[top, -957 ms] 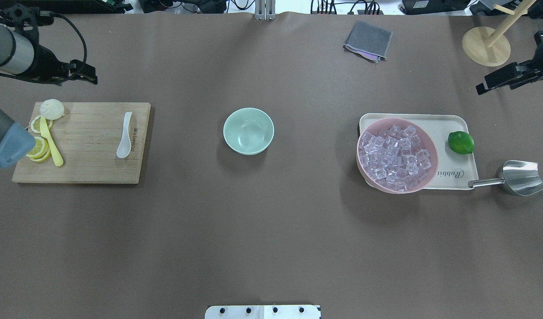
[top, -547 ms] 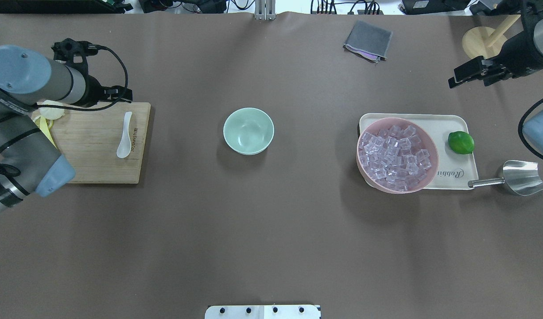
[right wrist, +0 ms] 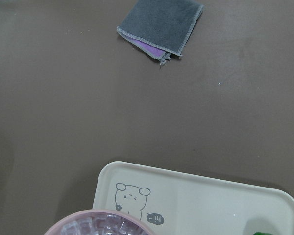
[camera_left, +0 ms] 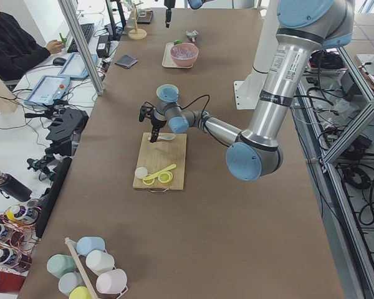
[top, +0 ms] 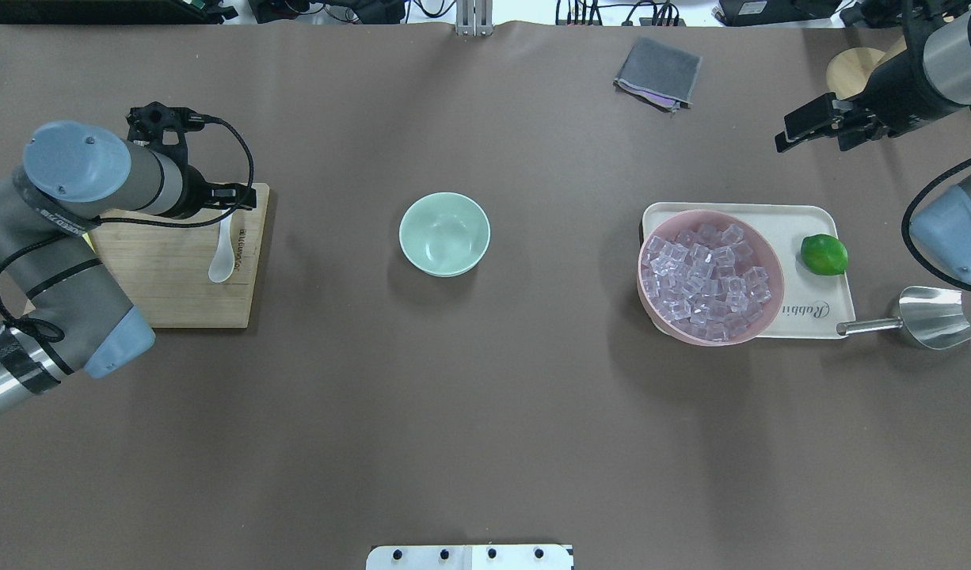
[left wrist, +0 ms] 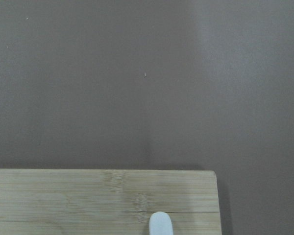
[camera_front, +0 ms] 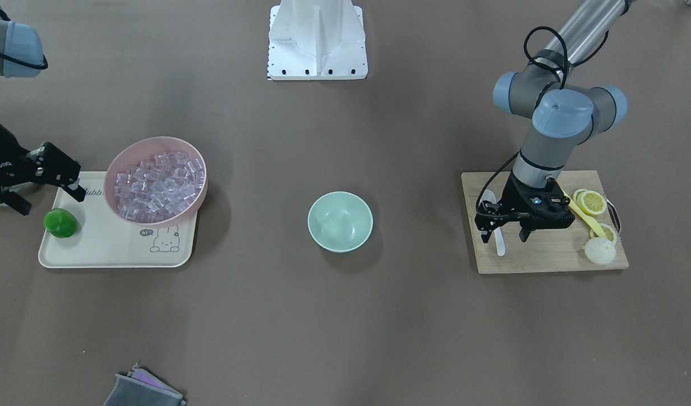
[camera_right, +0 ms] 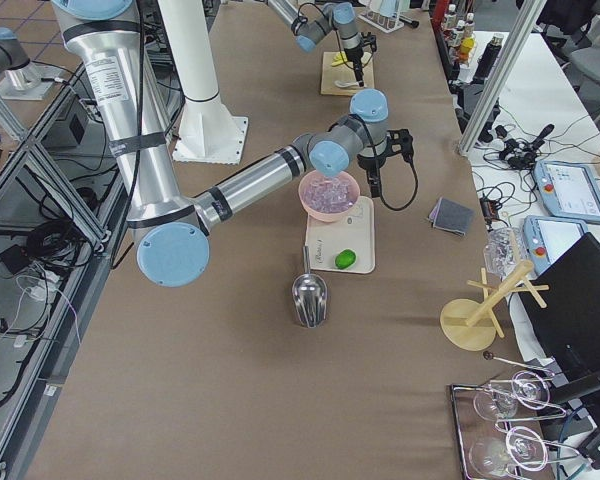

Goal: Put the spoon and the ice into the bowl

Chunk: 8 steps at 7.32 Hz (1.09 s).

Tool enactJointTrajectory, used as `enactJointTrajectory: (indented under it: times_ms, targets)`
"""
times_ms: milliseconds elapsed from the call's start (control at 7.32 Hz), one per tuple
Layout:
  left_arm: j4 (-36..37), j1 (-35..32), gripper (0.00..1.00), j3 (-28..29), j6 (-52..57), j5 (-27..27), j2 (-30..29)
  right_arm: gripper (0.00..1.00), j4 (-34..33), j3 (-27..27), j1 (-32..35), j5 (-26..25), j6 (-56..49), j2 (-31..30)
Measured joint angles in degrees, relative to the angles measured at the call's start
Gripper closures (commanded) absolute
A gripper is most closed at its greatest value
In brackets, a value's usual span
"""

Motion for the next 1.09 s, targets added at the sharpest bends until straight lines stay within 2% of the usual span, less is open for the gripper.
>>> enactJointTrajectory:
  times_ms: [410, 820, 1094]
  targets:
    - [0.1, 1.0, 0.57, -0.1, 0.0, 1.5, 0.7, 0.0, 0.0, -0.1, -0.1, 0.0, 0.0, 0.1]
    - [0.2, 1.3, 0.92, -0.9, -0.1, 1.9, 1.6, 0.0, 0.0, -0.1, -0.1, 0.0, 0.0, 0.2]
    - [0.2, 1.4, 1.0, -1.2, -0.2, 1.7, 1.6, 0.0, 0.0, -0.2, -0.1, 0.0, 0.0, 0.2]
